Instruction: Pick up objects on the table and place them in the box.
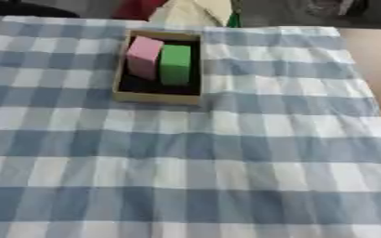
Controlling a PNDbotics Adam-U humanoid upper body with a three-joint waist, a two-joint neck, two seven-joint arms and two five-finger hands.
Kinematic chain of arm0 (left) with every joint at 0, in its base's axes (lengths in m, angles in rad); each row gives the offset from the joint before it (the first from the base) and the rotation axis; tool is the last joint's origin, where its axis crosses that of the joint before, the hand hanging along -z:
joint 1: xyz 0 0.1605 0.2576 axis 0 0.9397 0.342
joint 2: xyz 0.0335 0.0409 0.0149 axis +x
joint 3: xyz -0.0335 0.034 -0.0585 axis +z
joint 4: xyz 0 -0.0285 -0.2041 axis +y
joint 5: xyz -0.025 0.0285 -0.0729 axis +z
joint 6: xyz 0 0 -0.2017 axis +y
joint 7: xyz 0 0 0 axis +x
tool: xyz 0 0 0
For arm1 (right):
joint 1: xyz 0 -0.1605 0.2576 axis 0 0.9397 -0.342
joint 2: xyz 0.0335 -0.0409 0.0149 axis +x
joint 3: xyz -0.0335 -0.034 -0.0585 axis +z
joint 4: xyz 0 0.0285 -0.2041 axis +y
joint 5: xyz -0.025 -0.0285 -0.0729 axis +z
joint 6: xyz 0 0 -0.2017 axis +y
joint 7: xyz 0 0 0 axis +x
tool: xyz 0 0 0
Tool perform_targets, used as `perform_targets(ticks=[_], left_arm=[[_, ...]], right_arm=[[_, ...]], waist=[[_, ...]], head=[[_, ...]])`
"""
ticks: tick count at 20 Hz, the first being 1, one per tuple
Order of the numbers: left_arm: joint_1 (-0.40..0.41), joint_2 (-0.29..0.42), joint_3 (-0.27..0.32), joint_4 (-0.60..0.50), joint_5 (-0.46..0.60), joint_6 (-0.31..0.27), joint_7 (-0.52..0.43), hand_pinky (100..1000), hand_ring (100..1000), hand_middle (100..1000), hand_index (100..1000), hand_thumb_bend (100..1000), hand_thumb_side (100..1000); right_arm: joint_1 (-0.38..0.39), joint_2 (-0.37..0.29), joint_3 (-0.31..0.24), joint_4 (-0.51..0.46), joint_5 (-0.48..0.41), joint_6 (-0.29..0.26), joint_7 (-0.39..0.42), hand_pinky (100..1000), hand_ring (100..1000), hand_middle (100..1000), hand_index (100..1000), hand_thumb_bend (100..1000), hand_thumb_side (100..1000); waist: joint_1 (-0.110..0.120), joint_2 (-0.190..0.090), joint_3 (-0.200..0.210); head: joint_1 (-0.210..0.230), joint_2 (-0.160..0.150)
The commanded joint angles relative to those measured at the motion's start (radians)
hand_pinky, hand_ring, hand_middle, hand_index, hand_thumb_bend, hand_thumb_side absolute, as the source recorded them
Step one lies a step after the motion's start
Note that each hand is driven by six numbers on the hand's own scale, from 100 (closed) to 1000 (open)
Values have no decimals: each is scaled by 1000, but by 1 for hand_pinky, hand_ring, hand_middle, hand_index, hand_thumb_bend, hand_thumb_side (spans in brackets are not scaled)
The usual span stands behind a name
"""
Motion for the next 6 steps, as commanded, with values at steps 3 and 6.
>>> perform_targets(ticks=[3, 6], left_arm=[[62, -75, 85, -15, 85, -67, 46, 593, 671, 629, 837, 123, 822], [98, -104, 106, -15, 117, -101, 62, 592, 669, 626, 836, 129, 825]], right_arm=[[-4, -11, -18, -35, -15, -11, -1, 779, 747, 497, 730, 231, 729], [-5, -6, -17, -41, -21, -19, -2, 780, 749, 500, 734, 220, 733]], waist=[[-1, -25, 11], [-5, -24, 15]], head=[[-7, -5], [-9, -7]])
